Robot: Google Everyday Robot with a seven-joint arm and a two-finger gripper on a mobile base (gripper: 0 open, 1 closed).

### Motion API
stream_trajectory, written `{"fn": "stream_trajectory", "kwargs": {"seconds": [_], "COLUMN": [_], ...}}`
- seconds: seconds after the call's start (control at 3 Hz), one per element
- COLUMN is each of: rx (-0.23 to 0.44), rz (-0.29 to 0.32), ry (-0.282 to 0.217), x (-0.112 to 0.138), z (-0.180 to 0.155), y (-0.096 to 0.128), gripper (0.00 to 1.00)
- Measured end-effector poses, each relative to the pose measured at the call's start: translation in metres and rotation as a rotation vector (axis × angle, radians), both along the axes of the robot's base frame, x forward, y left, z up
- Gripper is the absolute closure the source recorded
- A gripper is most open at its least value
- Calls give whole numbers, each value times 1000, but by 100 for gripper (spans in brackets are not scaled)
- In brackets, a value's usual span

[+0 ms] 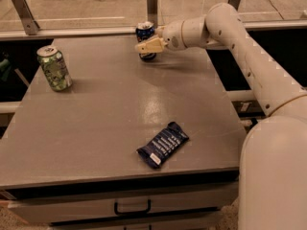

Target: Move pepsi can near rxbar blueberry

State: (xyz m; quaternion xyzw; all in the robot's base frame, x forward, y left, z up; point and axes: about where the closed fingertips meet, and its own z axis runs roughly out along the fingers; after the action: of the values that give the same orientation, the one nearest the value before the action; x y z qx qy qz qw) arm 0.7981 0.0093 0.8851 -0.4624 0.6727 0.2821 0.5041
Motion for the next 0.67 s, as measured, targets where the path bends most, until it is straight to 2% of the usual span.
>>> {"fn": "stream_trajectory", "kwargs": {"seconds": [0.33, 0.67], "rx": [19, 28], "rz": [10, 31], "ry": [1, -24], "x": [-2, -18], "z": [4, 19], "y": [5, -7], "gripper": [65, 88]}}
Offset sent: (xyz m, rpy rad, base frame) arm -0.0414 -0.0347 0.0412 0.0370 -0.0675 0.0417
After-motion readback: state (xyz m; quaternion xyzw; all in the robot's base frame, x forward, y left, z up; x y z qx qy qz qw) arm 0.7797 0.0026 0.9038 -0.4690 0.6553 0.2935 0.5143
